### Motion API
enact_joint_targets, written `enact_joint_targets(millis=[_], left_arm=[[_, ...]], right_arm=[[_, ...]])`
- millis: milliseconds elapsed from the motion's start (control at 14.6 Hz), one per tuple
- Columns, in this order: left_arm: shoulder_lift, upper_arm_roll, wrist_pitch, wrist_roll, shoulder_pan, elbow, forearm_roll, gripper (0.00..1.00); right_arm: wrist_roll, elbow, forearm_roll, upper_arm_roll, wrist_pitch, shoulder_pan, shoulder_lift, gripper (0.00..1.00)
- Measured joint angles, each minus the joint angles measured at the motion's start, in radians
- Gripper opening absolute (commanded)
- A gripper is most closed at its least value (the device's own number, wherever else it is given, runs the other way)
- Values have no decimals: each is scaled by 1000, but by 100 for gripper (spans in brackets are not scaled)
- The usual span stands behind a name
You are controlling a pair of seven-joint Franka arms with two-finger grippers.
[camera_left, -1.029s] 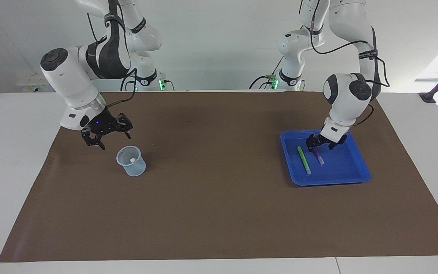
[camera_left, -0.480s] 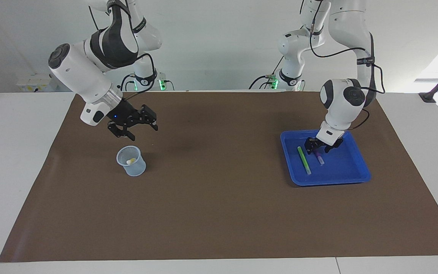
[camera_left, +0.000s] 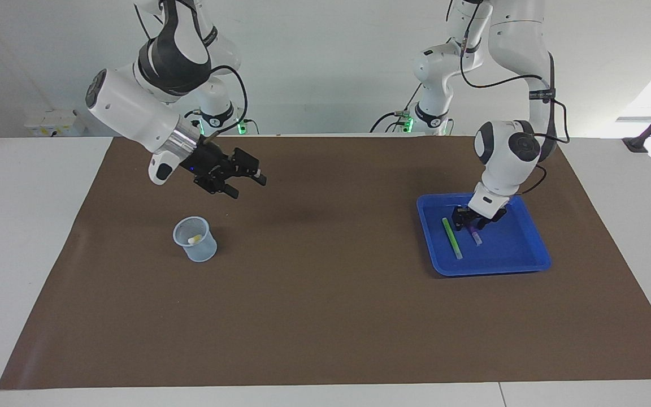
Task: Transfer and insert pens with both arms
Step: 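Grasp the purple pen with the left gripper while the right gripper withdraws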
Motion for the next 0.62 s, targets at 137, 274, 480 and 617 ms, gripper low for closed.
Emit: enact_joint_targets(millis=[137,274,480,617], left_arm=[[-6,1,0,0,2,2,0,13],[-8,-1,0,0,1,2,0,0],[-8,-1,0,0,1,2,0,0],[-8,-1,0,0,5,2,0,0]], right_arm=[[38,0,59,1,25,17,0,100],[52,1,84,1,28,18,0,100],[61,1,124,1,28,18,0,100],[62,1,148,1,27,18,0,100]])
